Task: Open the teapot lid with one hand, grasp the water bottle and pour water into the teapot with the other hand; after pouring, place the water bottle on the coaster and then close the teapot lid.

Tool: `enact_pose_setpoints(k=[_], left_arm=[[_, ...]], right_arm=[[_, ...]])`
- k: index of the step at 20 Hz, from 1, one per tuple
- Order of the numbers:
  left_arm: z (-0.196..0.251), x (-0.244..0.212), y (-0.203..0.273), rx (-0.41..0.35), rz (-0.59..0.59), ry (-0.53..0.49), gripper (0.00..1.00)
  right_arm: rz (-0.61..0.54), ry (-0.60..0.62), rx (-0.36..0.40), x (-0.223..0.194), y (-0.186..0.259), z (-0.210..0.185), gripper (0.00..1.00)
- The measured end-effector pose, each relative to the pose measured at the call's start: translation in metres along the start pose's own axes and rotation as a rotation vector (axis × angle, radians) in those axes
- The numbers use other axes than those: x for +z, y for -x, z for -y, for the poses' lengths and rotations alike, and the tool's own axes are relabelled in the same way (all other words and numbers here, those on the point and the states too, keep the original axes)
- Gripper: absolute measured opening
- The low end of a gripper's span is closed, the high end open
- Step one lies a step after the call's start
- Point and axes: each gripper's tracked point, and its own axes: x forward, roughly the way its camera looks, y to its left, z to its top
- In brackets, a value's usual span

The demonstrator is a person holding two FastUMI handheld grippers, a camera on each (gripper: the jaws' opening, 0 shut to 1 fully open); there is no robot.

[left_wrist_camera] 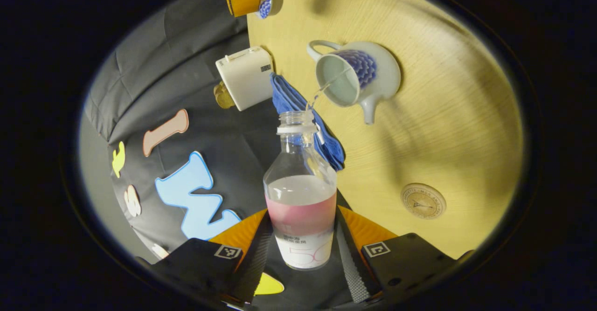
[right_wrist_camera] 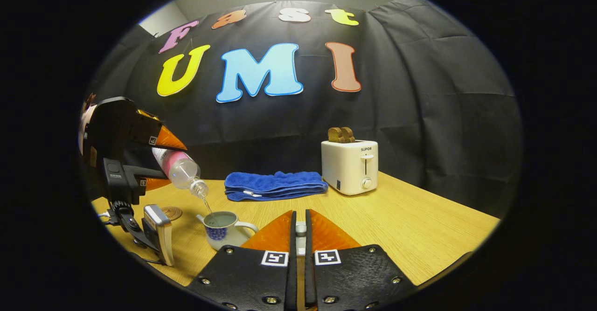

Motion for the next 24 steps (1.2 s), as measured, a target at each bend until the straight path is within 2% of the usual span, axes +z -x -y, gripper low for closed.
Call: enact_pose_setpoints(k=[24], left_arm=[[-0.026,-0.001,0.007,0.007,-0.023,-0.158,0.85]], right_arm=[[-0.01,-0.007,0.007,-0.003,0.0,-0.002,0.06]])
